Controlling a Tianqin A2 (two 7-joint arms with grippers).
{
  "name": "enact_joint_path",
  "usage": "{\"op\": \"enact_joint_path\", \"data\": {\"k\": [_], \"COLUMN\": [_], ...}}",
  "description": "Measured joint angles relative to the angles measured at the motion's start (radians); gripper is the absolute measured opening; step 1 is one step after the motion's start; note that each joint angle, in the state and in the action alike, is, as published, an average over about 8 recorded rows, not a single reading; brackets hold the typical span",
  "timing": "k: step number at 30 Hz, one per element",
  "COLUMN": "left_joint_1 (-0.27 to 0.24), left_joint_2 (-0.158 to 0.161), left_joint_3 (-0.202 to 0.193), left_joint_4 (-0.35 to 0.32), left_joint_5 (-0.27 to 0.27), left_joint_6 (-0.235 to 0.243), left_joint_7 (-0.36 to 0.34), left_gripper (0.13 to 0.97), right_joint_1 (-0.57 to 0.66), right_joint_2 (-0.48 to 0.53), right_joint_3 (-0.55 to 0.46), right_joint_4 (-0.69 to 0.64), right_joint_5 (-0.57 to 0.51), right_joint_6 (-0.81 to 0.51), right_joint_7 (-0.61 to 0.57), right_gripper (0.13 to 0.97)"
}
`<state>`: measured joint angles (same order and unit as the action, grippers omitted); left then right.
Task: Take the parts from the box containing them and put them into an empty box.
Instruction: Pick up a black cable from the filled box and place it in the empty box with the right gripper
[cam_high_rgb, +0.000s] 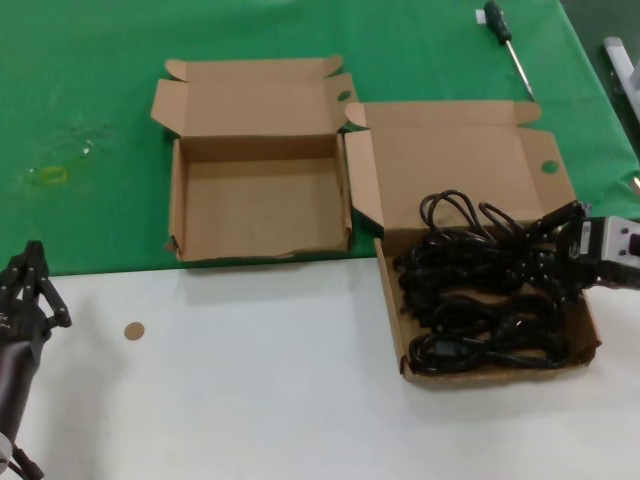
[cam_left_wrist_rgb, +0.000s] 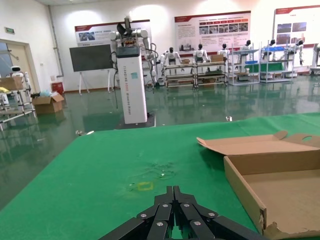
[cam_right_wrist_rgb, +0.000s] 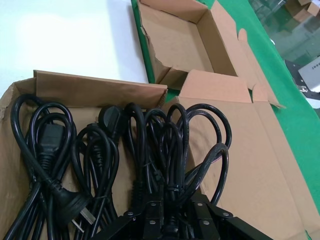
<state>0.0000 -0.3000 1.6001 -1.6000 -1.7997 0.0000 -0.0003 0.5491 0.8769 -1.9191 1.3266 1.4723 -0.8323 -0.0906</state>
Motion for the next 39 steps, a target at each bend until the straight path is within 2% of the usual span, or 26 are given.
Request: {"op": "enact_joint_path", "data": {"k": [21, 30, 39], "left_joint_1": [0.000, 0.000, 0.000], "left_joint_2": [0.000, 0.000, 0.000], "left_joint_3": [0.000, 0.000, 0.000], "left_joint_4": [0.000, 0.000, 0.000], "left_joint_5": [0.000, 0.000, 0.000], "left_joint_6": [0.000, 0.000, 0.000], "left_joint_7": [0.000, 0.000, 0.000], "left_gripper": [0.152, 0.152, 0.152], "right_joint_1": [0.014, 0.083, 0.155], "right_joint_2": [0.029, -0.026, -0.125], "right_joint_3": [0.035, 0.005, -0.048], "right_joint_4": [0.078, 0.128, 0.163], "right_joint_5": [0.031, -0.010, -0.077], "right_joint_6": [-0.032, -0.034, -0.030], "right_joint_7": [0.032, 0.063, 0.109], "right_gripper": [0.217, 0.216, 0.216]}}
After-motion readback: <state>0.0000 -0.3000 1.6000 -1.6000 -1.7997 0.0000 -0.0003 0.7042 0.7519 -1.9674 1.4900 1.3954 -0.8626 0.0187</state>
